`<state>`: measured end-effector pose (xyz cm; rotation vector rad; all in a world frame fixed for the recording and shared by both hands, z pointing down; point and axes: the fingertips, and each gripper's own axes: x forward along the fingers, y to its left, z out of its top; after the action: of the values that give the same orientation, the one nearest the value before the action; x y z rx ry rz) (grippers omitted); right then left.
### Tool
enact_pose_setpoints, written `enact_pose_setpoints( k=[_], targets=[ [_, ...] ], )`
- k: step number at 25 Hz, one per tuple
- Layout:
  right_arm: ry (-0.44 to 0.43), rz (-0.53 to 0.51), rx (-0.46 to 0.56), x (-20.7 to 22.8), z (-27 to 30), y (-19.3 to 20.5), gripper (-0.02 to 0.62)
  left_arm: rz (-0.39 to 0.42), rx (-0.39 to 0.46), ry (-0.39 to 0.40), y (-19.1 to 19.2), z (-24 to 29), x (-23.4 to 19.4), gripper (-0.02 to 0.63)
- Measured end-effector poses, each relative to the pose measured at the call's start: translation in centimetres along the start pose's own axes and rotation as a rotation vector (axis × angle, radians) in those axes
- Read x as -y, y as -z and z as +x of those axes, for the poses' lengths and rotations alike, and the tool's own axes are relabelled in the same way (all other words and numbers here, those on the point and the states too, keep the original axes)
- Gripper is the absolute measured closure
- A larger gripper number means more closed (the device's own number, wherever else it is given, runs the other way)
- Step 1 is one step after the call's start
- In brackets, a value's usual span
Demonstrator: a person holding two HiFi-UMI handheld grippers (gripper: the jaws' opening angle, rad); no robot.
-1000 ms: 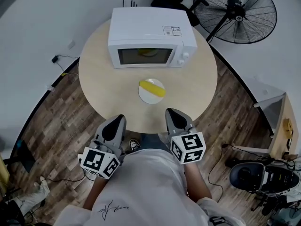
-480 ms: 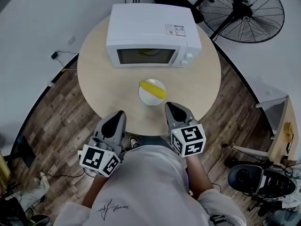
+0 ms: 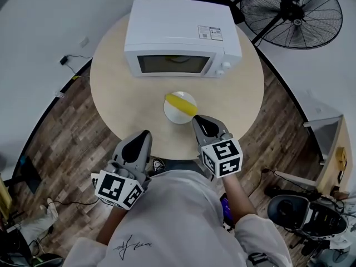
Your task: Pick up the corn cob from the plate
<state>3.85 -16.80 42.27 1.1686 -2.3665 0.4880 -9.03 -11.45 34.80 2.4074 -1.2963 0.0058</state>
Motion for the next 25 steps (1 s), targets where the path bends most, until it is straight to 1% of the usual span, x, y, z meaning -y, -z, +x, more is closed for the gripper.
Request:
enact_pose_setpoints(
  k=[7, 14, 20, 25],
  targets=[
    [-0.021, -0.019, -0.023, 1.2, 1.0, 0.0, 0.563, -0.001, -0.016, -0.001, 0.3, 0.8, 0.1, 0.615],
    [-0.072, -0.036, -0.067, 1.4, 2.5, 0.4, 0.558, -0.002, -0.04, -0.003, 1.1, 1.0, -0.3, 0.615],
    [-0.11, -0.051, -0.108, 1.9, 4.4, 1.0, 0.538, -0.006, -0.057, -0.02, 1.6, 1.3, -1.0, 0.615],
    [-0.178, -0.012, -0.166, 1.7, 6.2, 2.7, 0.505, -0.016, -0.064, -0.04, 1.9, 1.6, -1.3, 0.615]
  ],
)
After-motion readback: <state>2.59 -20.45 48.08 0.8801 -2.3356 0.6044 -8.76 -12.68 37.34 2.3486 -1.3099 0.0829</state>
